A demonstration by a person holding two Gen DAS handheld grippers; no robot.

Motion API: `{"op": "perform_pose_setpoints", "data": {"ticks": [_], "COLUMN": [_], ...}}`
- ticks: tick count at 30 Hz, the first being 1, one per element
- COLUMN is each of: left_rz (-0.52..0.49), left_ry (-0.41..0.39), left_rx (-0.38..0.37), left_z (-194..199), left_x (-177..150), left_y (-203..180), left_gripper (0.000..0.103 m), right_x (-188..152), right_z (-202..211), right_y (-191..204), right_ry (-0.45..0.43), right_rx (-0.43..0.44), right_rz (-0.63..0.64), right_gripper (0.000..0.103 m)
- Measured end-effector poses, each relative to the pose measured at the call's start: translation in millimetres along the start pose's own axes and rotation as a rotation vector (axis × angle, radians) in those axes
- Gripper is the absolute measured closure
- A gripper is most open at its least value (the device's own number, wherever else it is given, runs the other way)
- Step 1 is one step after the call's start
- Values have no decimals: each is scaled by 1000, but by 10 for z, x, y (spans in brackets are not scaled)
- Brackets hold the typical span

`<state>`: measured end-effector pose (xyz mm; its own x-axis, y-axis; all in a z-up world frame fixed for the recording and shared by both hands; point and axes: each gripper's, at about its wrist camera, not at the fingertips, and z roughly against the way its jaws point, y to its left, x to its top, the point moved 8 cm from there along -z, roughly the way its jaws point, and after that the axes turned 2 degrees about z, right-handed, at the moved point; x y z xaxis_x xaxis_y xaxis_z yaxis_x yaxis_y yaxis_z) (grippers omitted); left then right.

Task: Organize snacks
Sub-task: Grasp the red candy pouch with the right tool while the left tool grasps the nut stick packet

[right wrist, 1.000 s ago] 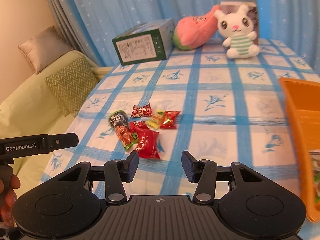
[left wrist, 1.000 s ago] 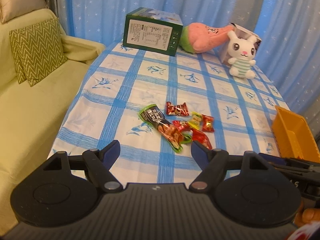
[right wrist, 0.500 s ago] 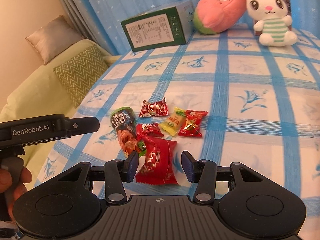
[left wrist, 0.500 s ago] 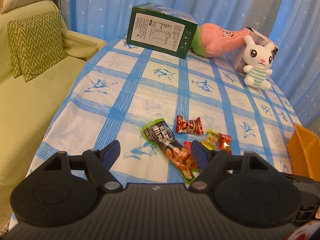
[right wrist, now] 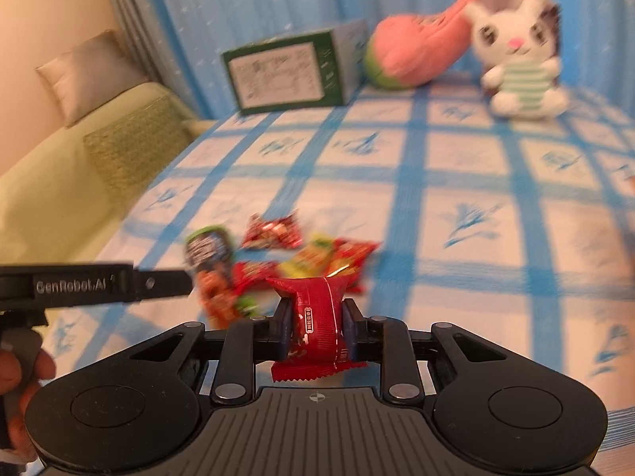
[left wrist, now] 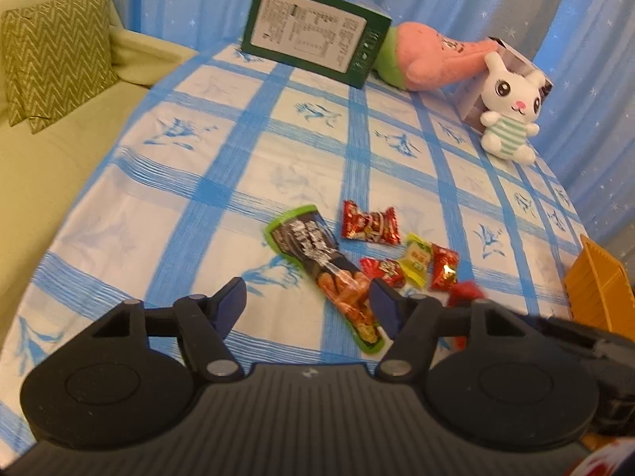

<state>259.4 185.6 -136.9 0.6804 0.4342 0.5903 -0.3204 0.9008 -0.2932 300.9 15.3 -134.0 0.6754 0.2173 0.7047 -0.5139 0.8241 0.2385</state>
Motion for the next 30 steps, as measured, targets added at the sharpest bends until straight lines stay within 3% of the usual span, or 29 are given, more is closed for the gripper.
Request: {"op": "perform_pose_setpoints", "data": {"ticks": [6,19,26,30], "left_rz": [16,51,4,13], "left_ry": [11,-18,-43,-29], "left_rx": [4,-20,67,74], "left_z": [-158,-390,-307,-339], "left_x": [9,156,174,154], "left_y": [-86,-222,-202,-157], "left_gripper": [48,51,53,53], "right_x": [50,18,4,4], "right_z": [65,43,26,23], "right_y": [-209,-266,-257,-255], "right_ry": [-17,-3,1,1], "right_rx": [-49,-42,-39,-42], "right_rz": [-32,-54,-51,-51], "right_gripper": [77,77,77,77]}}
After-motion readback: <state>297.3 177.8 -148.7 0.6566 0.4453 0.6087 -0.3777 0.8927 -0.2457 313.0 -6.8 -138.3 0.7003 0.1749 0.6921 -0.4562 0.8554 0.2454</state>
